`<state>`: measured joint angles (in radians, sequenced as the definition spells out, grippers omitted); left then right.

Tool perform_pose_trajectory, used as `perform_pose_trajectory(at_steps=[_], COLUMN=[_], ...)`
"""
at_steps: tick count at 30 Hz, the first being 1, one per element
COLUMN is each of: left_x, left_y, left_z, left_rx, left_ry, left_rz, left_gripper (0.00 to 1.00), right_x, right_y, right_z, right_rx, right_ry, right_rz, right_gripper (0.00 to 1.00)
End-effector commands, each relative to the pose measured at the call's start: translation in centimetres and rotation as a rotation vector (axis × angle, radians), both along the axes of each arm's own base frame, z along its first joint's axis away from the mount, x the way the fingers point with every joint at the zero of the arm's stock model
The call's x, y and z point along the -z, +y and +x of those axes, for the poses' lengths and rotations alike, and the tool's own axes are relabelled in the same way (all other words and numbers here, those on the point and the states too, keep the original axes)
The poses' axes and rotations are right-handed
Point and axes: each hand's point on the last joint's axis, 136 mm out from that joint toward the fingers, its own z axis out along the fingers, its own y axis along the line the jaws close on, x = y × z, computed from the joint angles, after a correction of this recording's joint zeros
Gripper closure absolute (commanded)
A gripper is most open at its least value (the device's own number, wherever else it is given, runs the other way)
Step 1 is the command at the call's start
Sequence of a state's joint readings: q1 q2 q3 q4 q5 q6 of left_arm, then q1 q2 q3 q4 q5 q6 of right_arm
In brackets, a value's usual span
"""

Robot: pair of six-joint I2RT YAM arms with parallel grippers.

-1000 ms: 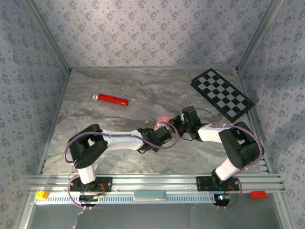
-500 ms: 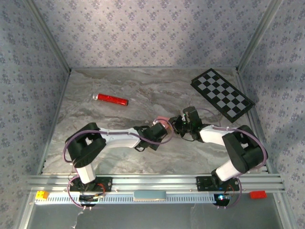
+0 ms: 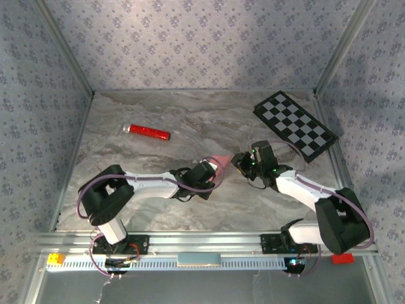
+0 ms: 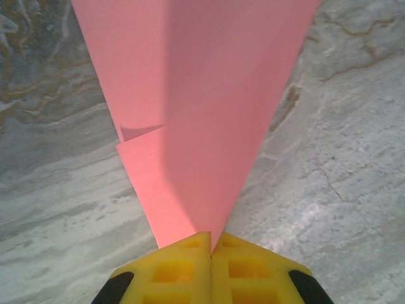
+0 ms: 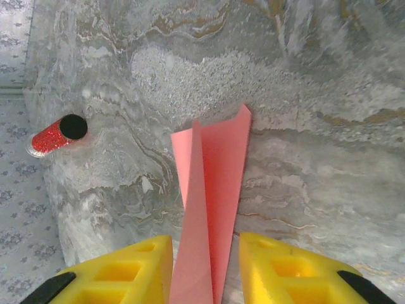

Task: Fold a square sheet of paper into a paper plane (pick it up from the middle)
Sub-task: Fold the wing for the fifth time at the center of the table.

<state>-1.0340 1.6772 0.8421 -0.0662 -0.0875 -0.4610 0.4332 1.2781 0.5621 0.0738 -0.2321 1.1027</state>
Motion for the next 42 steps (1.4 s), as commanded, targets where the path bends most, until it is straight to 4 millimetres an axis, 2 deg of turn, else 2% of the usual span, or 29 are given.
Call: perform_pose_trajectory(at_steps=[1, 6, 10, 19, 26, 30, 36, 39, 42], left_x=[-1.5, -1.0, -0.6, -0.2, 0.2, 0.6, 1.1, 1.2, 1.2], left_y=[-1.3, -0.9, -0.7, -1.2, -1.5, -1.4, -1.6, -1.8, -1.9], left_z=[0.0, 0.0, -0.1, -0.2, -0.1, 0.0, -0.1, -0.1, 0.0], left_rx=[0.025, 0.007, 0.0, 0.012, 0.024, 0.007, 0.001, 0.0, -0.008], left_ry=[0.004, 0.079, 0.159, 0.291, 0.35, 0.377, 0.437, 0.465, 0.489], left_rz=[-0.139, -0.177, -0.226, -0.322, -0.35, -0.36, -0.399, -0.429, -0.454], left_gripper=[1.0, 1.0, 1.0, 1.0, 1.0, 1.0, 1.0, 1.0, 1.0], right_x=[1.2, 1.0, 0.5, 0.2, 1.1, 1.0, 1.7, 2.1, 2.5], right_y=[-1.9, -2.2, -1.7, 0.9, 4.3, 5.6, 6.5, 6.9, 6.8], right_z=[-1.1, -1.2, -1.1, -1.2, -1.7, -1.6, -1.6, -1.4, -1.2], right_rx=[0.021, 0.029, 0.005, -0.129, -0.277, -0.308, -0.338, -0.348, -0.327], right_ry=[0.022, -0.001, -0.045, -0.077, -0.047, -0.078, -0.075, -0.081, -0.112], right_rz=[-0.088, -0.092, -0.087, -0.059, -0.005, 0.013, 0.007, 0.0, -0.045], right_gripper=[0.66, 0.66, 0.66, 0.73, 0.8, 0.82, 0.85, 0.9, 0.91])
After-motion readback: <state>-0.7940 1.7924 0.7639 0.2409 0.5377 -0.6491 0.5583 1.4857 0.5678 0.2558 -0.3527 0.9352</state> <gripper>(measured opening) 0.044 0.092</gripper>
